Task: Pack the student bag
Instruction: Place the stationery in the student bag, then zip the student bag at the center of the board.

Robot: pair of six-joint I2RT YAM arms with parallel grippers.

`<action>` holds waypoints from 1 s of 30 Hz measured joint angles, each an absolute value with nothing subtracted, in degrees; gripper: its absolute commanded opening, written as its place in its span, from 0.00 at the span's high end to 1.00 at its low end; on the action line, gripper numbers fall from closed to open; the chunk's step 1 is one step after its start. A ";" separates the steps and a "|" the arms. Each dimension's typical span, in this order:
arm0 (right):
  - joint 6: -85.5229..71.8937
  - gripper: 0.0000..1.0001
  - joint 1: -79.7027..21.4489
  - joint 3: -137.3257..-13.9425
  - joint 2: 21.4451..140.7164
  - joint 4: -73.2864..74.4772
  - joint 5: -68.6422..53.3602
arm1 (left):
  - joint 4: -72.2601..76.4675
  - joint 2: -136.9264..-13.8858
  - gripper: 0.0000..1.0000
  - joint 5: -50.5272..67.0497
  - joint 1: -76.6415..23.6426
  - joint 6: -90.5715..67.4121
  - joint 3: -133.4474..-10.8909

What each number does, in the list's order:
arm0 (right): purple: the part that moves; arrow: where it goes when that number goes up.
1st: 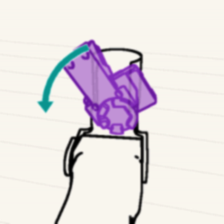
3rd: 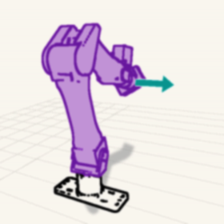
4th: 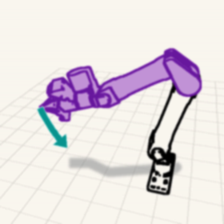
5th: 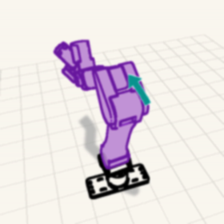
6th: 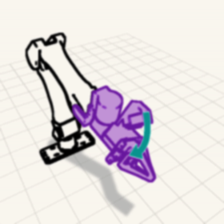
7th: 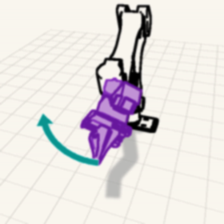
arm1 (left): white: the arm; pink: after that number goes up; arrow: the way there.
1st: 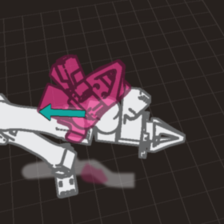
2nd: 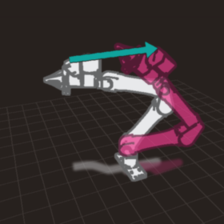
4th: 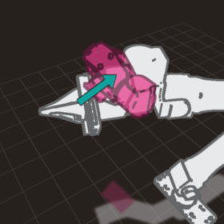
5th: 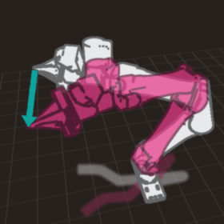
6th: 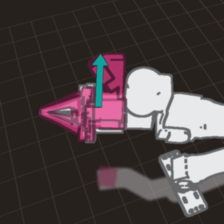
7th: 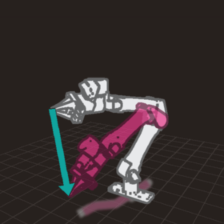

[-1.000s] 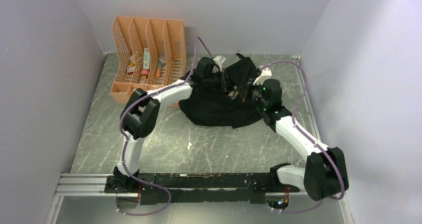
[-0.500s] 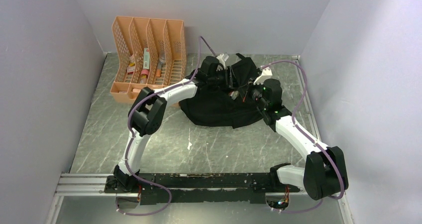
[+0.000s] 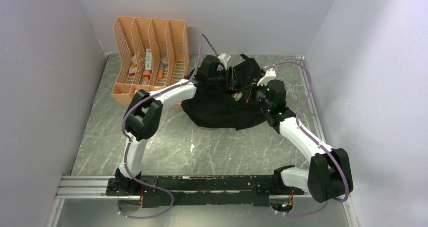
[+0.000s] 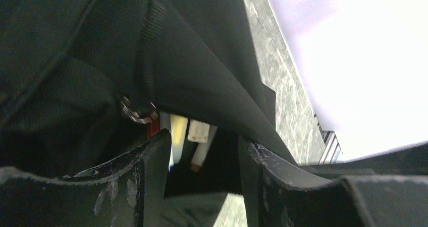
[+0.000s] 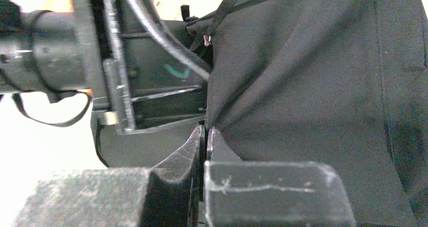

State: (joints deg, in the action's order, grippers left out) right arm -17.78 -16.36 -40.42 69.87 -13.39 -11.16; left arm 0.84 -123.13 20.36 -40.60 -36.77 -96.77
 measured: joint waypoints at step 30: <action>-14.46 1.00 -18.13 -45.45 79.66 -11.88 -11.68 | -9.37 -111.55 0.34 3.79 -37.58 -27.40 -88.05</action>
State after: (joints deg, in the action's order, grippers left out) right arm -14.46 -18.13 -45.45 79.66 -11.88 -11.68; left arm -9.37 -111.55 3.79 -37.58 -27.40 -88.05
